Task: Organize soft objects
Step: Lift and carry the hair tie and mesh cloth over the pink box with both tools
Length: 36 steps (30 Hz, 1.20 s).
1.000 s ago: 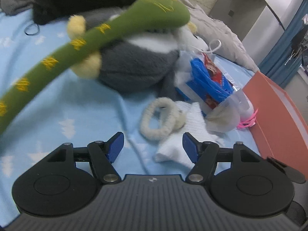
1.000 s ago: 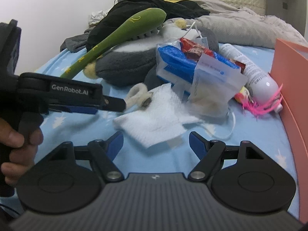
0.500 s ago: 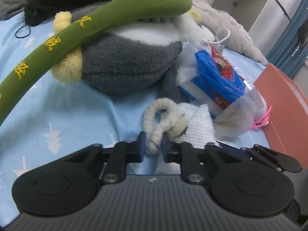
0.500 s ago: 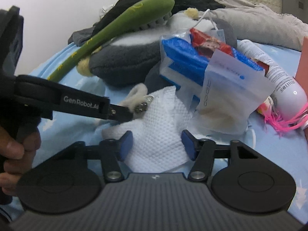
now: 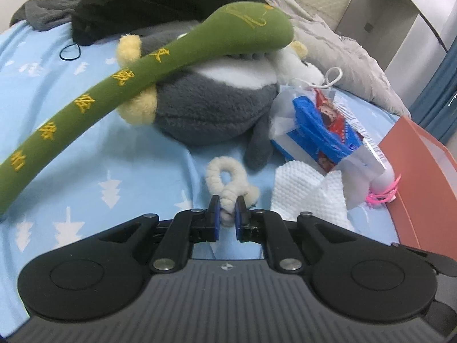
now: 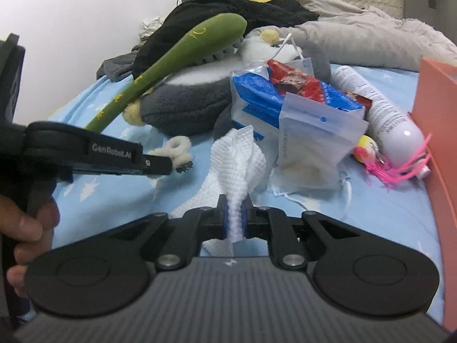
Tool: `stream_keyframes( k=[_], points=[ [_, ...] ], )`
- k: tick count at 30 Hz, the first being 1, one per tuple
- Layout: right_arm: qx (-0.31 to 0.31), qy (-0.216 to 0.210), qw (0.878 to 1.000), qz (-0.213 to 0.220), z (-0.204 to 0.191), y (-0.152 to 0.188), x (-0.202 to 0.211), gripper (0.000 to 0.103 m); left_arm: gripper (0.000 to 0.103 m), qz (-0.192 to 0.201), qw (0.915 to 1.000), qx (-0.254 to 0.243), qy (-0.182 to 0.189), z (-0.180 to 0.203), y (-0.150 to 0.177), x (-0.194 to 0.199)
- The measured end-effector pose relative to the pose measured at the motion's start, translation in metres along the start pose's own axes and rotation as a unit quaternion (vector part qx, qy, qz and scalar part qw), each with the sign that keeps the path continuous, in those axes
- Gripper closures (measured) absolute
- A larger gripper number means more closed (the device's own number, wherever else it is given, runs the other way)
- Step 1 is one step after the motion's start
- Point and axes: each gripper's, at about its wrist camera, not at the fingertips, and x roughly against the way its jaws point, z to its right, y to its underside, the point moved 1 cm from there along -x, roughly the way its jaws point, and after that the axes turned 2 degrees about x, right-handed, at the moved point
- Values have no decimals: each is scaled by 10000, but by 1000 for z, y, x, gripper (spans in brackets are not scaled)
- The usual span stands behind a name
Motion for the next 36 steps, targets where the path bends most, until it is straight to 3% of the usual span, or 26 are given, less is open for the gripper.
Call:
stream_keyframes(
  k=[11, 14, 20, 27, 36],
  points=[
    [-222, 338, 9992, 22, 12, 20, 60, 90, 91, -115, 9998, -148, 25, 22, 29, 47],
    [-260, 433, 9987, 22, 14, 23, 77, 90, 91, -298, 9991, -289, -97, 32, 40, 56],
    [-247, 764, 9967, -78, 14, 27, 106, 90, 91, -408, 9987, -294, 21, 46, 54, 79],
    [-429, 966, 9943, -143, 13, 35, 138, 90, 91, -395, 9983, -432, 70, 61, 61, 109],
    [-540, 1139, 9920, 99, 19, 24, 175, 90, 91, -307, 9977, -521, 317, 83, 55, 136]
  ],
)
